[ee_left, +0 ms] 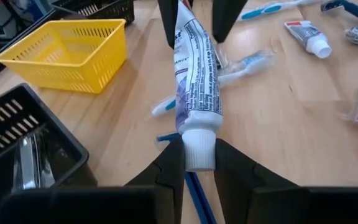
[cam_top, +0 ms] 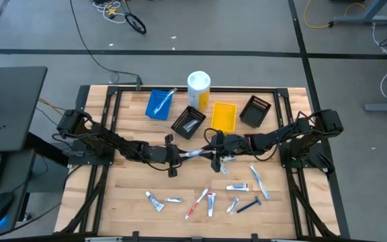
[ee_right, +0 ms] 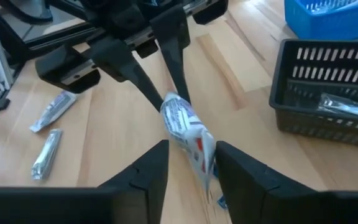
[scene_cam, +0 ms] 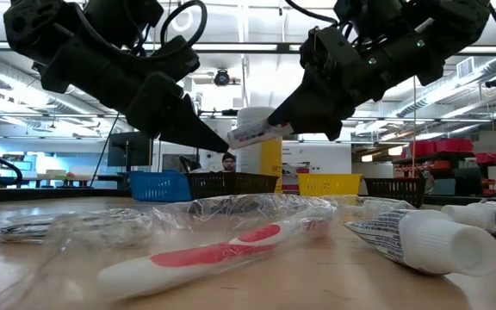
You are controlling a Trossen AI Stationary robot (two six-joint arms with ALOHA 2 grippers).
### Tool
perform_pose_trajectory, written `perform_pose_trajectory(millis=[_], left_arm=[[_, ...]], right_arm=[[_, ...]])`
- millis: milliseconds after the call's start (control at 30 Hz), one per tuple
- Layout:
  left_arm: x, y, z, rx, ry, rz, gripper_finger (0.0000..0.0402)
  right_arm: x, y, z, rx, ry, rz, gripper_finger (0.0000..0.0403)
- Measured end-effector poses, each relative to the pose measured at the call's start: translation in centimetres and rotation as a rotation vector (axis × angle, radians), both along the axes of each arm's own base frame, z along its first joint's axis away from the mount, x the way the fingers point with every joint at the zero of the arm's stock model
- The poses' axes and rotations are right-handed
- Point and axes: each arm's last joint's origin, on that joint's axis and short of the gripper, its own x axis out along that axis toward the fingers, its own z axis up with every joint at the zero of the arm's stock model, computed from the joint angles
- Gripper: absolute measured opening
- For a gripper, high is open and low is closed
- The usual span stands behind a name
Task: Pick & Place Travel size toiletries
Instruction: Put the toothpaste into the yellow bin
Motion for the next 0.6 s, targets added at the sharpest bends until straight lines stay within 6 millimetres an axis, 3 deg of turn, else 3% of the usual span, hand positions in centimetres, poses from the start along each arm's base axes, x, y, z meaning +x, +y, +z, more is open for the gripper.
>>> perform_pose_trajectory(millis=[300, 600], left_arm=[[0.00, 0.03, 0.00, 0.025, 0.005, -0.006, 0.0091], [-0.01, 0.05, -0.01, 0.006, 0.001, 0.008, 0.0096]], right_arm=[[-0.01, -0.02, -0.03, -0.004, 0.003, 0.000, 0.0050], [-0.04, 0.12, -0.05, -0.002, 0.006, 0.006, 0.0005]])
